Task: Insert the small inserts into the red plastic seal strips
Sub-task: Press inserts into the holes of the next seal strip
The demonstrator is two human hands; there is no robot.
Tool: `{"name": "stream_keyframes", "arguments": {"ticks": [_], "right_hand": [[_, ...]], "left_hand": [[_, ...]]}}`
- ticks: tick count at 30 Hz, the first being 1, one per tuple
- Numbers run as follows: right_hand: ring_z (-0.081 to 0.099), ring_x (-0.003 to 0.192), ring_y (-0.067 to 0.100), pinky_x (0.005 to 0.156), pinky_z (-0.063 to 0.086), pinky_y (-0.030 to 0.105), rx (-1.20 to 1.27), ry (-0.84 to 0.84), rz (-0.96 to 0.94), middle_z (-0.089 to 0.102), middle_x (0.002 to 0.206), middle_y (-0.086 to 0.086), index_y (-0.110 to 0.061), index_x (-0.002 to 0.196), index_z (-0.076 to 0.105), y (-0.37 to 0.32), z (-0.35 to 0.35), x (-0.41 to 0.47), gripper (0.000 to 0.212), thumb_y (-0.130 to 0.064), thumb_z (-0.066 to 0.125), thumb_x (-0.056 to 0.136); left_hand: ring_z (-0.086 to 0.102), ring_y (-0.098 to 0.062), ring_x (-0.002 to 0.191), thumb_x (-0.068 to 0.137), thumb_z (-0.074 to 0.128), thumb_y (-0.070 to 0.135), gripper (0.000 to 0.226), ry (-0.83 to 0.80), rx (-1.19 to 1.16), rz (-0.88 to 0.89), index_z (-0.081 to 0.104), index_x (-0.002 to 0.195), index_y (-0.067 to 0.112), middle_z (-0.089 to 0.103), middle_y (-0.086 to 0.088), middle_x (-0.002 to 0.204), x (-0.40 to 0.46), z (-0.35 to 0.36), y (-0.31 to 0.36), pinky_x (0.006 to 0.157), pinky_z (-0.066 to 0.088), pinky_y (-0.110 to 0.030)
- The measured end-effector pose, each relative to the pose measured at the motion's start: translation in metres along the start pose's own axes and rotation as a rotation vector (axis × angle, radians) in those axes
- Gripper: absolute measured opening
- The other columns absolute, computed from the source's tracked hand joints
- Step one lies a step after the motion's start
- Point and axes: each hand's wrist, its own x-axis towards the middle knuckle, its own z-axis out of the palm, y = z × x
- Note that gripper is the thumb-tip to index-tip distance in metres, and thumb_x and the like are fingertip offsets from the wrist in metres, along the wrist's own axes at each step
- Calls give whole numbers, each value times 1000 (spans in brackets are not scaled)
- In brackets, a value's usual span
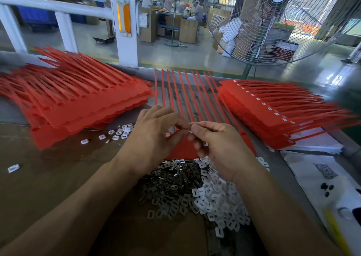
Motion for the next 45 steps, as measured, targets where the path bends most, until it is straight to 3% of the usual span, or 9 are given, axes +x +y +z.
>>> {"name": "stream_keyframes", "arguments": {"ticks": [5,9,19,21,24,27,31,37,45], "right_hand": [[58,65,17,54,47,27,-23,-89,-23,71,82,7,-15,93,80,-1,0,1,22,-34,69,94],[55,58,14,52,46,23,-149,2,-103,72,77,3,-23,88,80,-2,3,-2,19,-27,66,101],[49,53,12,46,41,23,-86,49,-22,67,71,3,-10,88,76,-4,3,-4,22,-25,67,101],[55,58,12,48,44,22,-61,80,-15,71,76,4,-12,88,78,-3,3,-1,19,-12,62,99],[65,66,9,54,51,22,-69,196,-23,76,81,-1,-14,91,77,1,1,5,43,13,45,85],[71,72,11,61,55,22,-15,252,-47,77,83,2,-10,92,74,3,-3,10,53,23,35,80],[77,98,19,78,62,27,188,270,-26,78,101,11,-3,96,72,2,-2,10,55,29,30,82],[66,119,19,88,62,28,271,304,-16,67,120,13,-3,99,70,-4,4,7,45,28,38,94],[78,97,23,76,63,28,307,291,-26,77,106,17,0,104,68,-9,3,1,20,15,59,95]], "left_hand": [[53,-8,91,91,64,32,4,35,-71,-64,63,88,29,60,16,88,0,2,-1,86,41,-41],[52,-5,92,91,67,32,4,41,-89,-95,64,90,30,60,17,88,-1,4,-1,87,42,-38],[53,-9,95,88,66,41,15,41,19,-30,67,97,30,62,16,95,-1,4,1,90,34,-31],[52,-8,95,89,67,40,12,67,29,-73,67,96,30,62,16,94,0,5,0,91,33,-31],[49,-8,98,90,68,40,11,70,72,-162,68,96,31,60,18,94,-1,7,-7,93,29,-30],[48,-10,106,91,68,42,10,19,124,-238,68,97,34,58,19,97,-3,9,-12,97,28,-32],[46,-13,113,91,68,46,11,-80,191,-291,69,96,36,60,16,105,-1,15,-15,99,25,-32],[45,-14,114,91,67,46,14,-91,218,-298,71,98,35,60,15,108,1,20,-18,96,21,-30],[46,-15,114,92,66,44,16,-98,235,-262,70,106,37,61,14,112,-3,19,-18,96,21,-30]]}}
